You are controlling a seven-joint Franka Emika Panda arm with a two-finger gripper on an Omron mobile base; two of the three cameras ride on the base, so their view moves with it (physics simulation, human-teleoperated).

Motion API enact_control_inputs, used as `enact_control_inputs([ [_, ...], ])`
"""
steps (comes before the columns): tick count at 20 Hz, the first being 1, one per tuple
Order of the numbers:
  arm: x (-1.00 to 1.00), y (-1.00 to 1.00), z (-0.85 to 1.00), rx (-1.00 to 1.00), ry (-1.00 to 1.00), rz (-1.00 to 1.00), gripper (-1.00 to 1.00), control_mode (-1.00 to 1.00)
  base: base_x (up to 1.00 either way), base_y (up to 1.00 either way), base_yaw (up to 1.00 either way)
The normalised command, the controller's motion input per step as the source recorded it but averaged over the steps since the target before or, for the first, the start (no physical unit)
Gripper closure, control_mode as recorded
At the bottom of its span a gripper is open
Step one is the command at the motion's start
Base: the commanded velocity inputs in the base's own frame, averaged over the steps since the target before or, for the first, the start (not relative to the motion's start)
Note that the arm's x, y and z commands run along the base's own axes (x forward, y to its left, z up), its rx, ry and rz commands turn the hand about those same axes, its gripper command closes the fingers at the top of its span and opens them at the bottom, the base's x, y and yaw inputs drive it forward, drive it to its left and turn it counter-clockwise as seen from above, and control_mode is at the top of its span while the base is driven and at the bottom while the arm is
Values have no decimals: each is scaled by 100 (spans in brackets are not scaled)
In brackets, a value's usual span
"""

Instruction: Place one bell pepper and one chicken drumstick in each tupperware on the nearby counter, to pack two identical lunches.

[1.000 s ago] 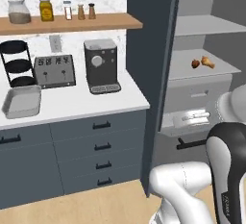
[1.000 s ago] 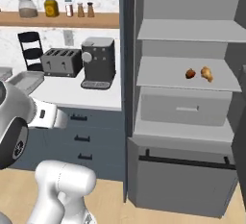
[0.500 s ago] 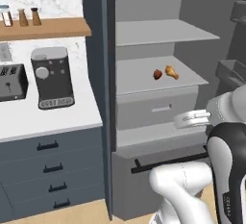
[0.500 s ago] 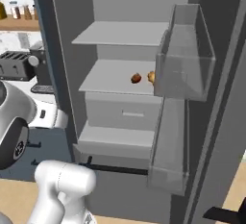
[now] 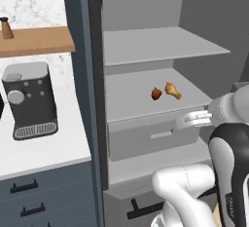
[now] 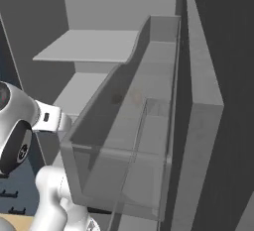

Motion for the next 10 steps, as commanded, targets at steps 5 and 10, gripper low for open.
enact_control_inputs([
  [5, 0, 0, 0, 0, 0, 0, -100, 100, 100, -43, -8],
  [10, 80, -25, -3, -6, 10, -7, -100, -100, 20, -8, -1],
])
